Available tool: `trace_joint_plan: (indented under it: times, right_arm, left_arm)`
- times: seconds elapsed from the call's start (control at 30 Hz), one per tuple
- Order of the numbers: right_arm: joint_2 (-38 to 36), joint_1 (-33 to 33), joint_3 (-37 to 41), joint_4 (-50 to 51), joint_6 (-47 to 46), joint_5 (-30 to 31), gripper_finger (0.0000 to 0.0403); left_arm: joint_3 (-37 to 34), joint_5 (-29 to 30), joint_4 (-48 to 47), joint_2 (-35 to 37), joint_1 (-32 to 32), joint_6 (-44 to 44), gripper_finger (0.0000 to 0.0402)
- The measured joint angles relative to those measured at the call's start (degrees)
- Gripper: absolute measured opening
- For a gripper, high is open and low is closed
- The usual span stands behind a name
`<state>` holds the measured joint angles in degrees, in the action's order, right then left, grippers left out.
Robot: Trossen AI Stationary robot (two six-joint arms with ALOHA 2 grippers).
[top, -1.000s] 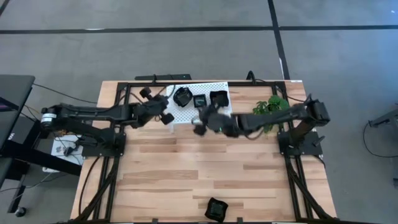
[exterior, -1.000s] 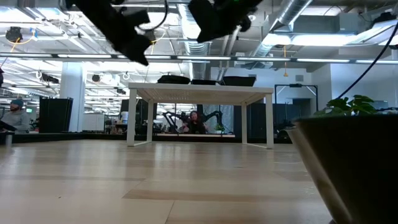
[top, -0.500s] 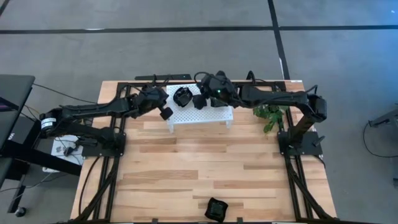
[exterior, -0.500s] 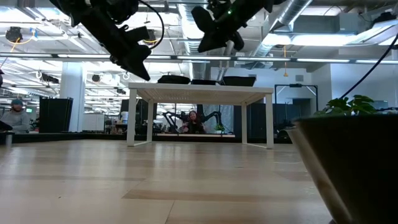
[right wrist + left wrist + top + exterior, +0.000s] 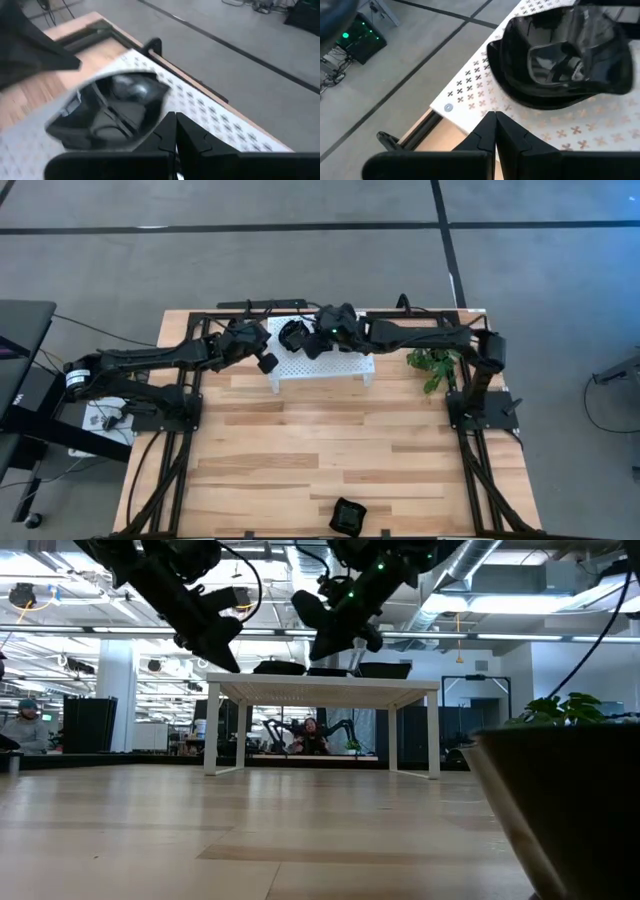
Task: Pick & Place Mini shaped plates
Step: Stack the leaf-shaped plate on top of the leaf-shaped plate on the shelf
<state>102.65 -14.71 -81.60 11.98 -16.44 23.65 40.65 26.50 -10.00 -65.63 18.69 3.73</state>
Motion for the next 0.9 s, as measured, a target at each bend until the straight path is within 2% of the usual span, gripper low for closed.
trace_joint_plan:
  times: [0.5,0.67,0.9]
  right_arm:
    - [12.14,0.03,-17.13,14.93,-0.66,-1.17,0.0]
    - [11.85,0.44,-18.78,14.1,-0.11,1.5,0.0]
    - [10.95,0.75,-19.2,15.48,-0.26,1.82,0.0]
  left_arm:
    - [-4.71,0.01,4.83,-0.02,0.13,-2.06,0.0007]
    - [-6.53,0.17,6.48,-0.02,0.1,-2.74,0.0007]
    - [-7.96,0.46,9.31,-0.02,0.1,-2.76,0.0007]
